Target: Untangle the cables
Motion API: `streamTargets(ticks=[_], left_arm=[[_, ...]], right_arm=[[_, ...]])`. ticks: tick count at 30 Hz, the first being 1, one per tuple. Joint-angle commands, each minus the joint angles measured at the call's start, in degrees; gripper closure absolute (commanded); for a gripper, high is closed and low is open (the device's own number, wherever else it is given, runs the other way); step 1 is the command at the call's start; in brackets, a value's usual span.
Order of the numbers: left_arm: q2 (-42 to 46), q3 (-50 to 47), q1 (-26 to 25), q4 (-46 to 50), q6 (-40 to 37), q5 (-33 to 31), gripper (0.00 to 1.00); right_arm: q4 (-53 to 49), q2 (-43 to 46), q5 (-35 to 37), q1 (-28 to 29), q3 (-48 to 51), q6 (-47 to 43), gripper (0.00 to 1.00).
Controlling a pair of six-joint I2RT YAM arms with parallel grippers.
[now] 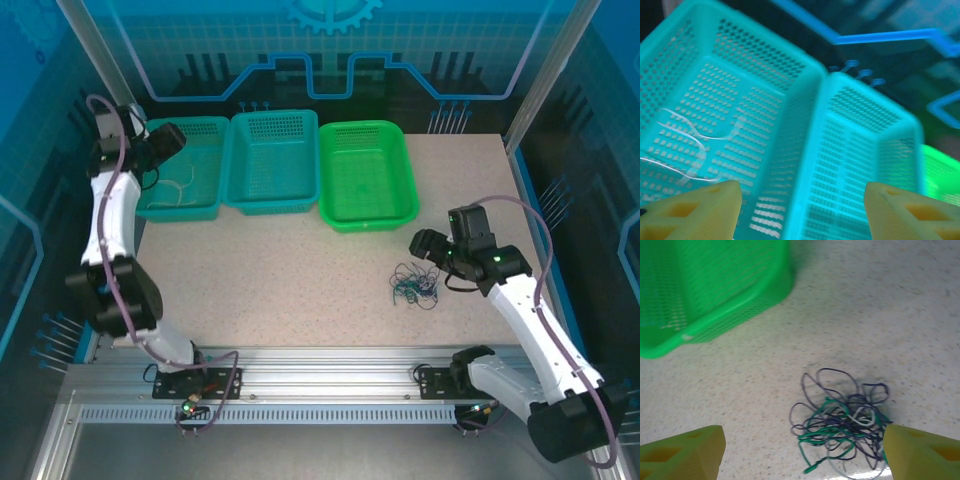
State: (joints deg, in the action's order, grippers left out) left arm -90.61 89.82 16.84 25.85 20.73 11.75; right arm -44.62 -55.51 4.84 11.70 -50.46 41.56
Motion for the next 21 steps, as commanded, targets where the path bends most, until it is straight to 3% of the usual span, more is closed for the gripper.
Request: streamTargets(ticks=[1, 7, 11, 14, 17, 21], left_arm=[[11.2, -6.6, -7.5, -6.5, 3.6, 5.8, 0.34], [22.8, -22.7, -28.0, -11.2, 3.8, 2.9, 0.35], [23.3, -27.5, -40.1, -11.4, 1.1, 0.6, 0.37], [21.3, -29.8, -47.2, -11.2, -1.9, 0.8, 0.37], [18.6, -30.6, -51.8, -10.0, -4.0, 1.3, 0.37], [17.3, -32.0, -53.4, -10.6, -3.3, 1.8, 0.36]], right_arm=[[-2.6, -0.8, -2.4, -4.2, 3.0, 1.6, 0.16], [-0.8, -7.1, -3.2, -8.0, 7.0, -0.1, 0.16], [4.9, -13.2, -11.6, -7.8, 8.0, -4.0, 0.17], [6.8, -18.1, -13.3, -6.6, 8.1, -3.3, 0.21], [9.7, -21.3, -14.4, -4.6, 8.9, -3.1, 0.37], [10.2, -21.0, -13.9, -1.1, 7.2, -6.2, 0.79]])
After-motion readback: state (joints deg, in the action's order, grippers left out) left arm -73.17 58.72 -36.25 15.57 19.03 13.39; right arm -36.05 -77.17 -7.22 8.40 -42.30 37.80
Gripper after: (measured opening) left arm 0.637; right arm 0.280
